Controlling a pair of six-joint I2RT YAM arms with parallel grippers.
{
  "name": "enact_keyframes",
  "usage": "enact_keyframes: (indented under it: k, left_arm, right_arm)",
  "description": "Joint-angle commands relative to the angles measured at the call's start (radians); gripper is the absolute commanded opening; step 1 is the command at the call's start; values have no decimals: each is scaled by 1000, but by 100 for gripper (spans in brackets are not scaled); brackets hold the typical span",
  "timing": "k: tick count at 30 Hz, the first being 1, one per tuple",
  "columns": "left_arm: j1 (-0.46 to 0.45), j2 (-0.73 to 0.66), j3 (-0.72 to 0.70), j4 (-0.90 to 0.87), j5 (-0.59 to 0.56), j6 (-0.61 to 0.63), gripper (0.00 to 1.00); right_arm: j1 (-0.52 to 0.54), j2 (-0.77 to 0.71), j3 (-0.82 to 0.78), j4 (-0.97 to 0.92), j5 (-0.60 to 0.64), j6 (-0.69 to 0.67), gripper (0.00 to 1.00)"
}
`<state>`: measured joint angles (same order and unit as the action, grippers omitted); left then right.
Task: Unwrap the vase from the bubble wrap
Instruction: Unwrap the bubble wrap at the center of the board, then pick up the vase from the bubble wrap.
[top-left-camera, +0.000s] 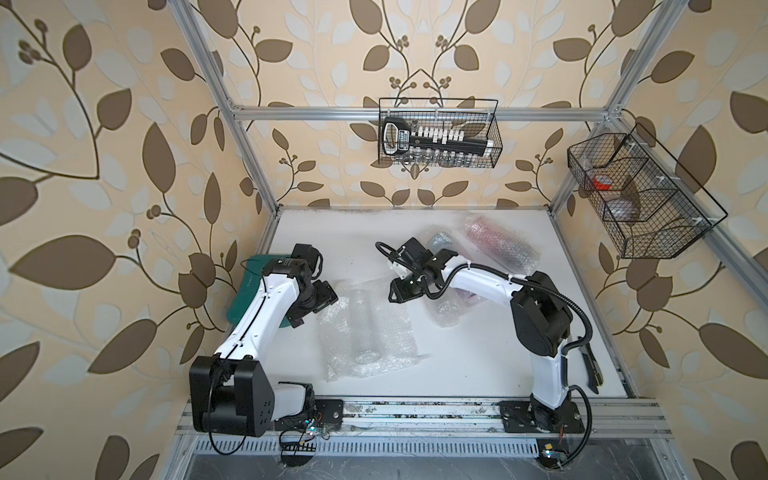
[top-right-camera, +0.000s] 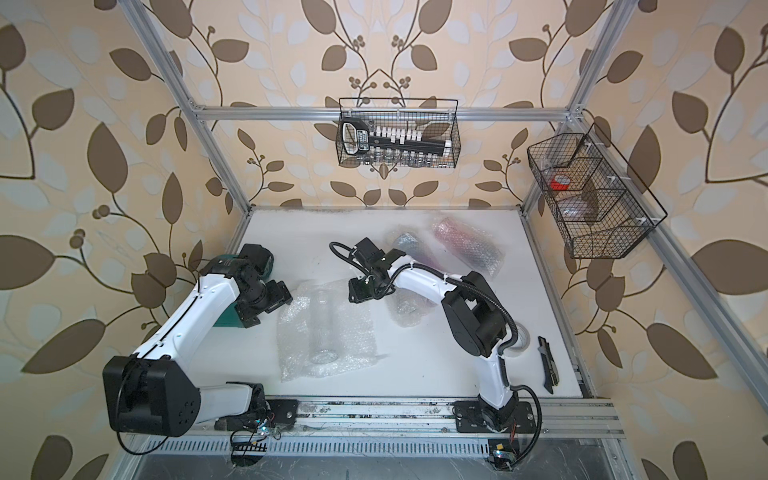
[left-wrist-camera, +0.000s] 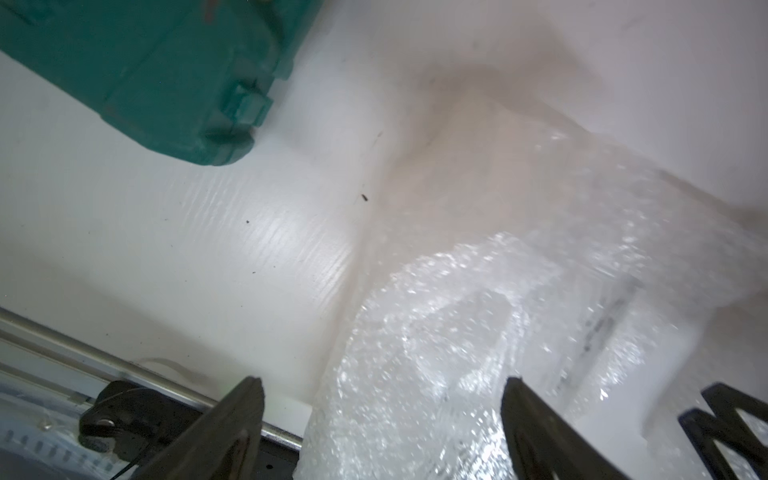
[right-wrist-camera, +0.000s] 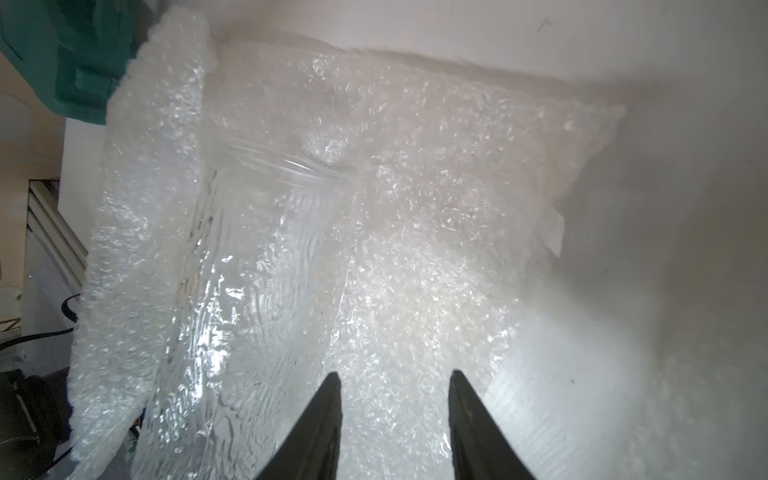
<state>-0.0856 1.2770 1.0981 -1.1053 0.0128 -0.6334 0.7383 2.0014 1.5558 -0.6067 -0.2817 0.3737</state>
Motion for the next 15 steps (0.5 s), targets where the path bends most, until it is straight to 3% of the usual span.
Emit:
enact_keyframes:
  k: [1, 4, 9, 11, 15]
  left_arm:
    - [-55, -9, 75, -99, 16, 21, 88]
    - [-124, 36, 120, -83, 113, -14, 88]
    - [-224, 202, 246, -63, 145, -46, 88]
    - [-230, 263, 276, -45, 165, -41, 88]
    - [-232, 393, 314, -34, 169, -33, 86]
  right_arm:
    - [-12, -39, 2, -19, -31, 12, 43]
    - [-30, -85, -31, 7, -49, 29, 46]
    - [-43, -172, -85, 38, -38, 36, 91]
    - [-43, -193, -85, 24, -22, 25, 98]
    - [-43, -234, -88, -3, 21, 2, 99]
